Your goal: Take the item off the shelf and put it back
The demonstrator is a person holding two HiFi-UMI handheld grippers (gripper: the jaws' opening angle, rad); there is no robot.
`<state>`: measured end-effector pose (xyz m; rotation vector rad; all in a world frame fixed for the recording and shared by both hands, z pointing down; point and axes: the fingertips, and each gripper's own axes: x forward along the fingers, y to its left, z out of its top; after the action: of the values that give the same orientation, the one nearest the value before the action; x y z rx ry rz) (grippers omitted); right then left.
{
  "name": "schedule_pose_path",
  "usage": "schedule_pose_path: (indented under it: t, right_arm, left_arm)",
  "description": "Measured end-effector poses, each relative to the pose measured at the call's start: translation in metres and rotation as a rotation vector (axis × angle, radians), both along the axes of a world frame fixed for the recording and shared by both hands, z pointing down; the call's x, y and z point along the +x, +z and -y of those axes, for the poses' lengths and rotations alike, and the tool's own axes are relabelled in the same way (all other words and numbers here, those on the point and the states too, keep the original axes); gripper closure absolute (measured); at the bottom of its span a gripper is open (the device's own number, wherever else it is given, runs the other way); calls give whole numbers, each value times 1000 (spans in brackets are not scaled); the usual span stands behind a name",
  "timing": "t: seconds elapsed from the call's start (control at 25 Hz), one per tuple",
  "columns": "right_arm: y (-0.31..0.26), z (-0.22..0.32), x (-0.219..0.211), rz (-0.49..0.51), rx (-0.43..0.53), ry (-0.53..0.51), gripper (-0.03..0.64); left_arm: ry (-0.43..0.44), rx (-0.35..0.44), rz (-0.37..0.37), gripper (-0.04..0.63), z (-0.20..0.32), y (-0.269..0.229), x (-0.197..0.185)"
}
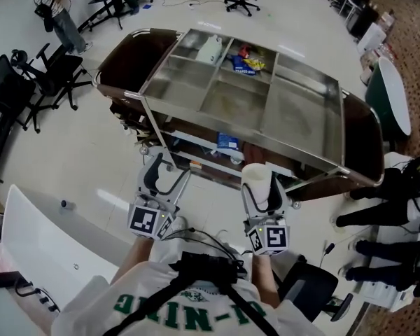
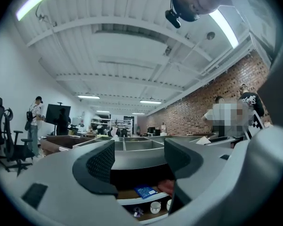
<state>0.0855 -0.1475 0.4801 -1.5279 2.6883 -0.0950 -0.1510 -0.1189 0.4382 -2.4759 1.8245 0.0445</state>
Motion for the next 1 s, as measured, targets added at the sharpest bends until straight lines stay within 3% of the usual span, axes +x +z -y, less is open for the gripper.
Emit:
schedule_pose_path:
  t: [0.24,0.48,1.0]
  right_arm:
    - [16,7,-57,11,-36,-114,244]
    - [42,30,-119,-11,-44,-208,244]
    - [166,128,-229,-91,-170,-212,245]
  left_arm:
    - [-80,-23,2,278,-14,9,-37]
    - [-156,-64,-46,278,-27,-2,-71]
    - [-303,-187,9,278,-58,45,-172]
